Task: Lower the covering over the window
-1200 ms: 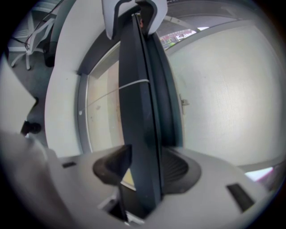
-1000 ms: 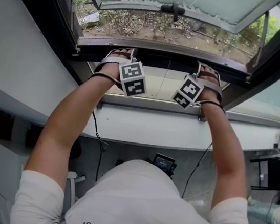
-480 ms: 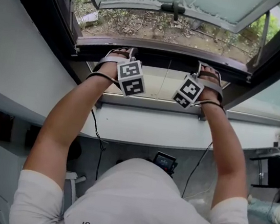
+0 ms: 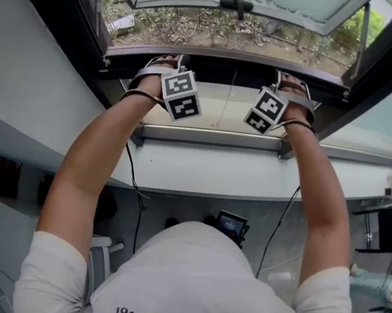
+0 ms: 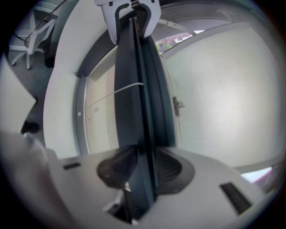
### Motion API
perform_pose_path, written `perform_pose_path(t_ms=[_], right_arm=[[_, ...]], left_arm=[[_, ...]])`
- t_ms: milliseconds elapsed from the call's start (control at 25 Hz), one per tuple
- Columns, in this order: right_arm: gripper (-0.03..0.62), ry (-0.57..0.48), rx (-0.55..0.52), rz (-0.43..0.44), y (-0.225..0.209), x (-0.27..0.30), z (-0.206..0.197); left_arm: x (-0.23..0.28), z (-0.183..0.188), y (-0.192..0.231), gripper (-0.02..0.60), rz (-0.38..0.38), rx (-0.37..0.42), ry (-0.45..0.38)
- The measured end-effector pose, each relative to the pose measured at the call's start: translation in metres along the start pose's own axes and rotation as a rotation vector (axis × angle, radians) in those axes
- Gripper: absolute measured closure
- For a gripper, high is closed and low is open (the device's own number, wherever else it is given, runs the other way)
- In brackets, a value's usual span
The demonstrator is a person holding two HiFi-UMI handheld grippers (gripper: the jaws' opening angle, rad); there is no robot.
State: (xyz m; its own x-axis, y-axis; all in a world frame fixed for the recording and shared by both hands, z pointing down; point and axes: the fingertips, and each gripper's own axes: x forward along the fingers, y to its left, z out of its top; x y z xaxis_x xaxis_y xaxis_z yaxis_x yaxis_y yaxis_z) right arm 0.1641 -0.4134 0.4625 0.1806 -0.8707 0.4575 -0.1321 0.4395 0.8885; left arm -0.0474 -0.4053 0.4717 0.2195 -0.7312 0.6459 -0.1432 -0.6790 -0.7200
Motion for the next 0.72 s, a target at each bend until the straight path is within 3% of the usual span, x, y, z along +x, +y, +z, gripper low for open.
perform_pose_path(t_ms=[400, 720], right_arm=[[0.471, -0.013, 0.01, 0.016, 0.001, -0.001, 0.001], [0.47, -0.063, 0.132, 0.043, -0.003, -0.009, 0.002]], left_arm=[[-0.007, 0.004, 0.003, 0.351, -0.013, -0.159, -0.053], [-0.02, 0.009, 0.008, 0.36, -0.034, -0.34, -0.132]])
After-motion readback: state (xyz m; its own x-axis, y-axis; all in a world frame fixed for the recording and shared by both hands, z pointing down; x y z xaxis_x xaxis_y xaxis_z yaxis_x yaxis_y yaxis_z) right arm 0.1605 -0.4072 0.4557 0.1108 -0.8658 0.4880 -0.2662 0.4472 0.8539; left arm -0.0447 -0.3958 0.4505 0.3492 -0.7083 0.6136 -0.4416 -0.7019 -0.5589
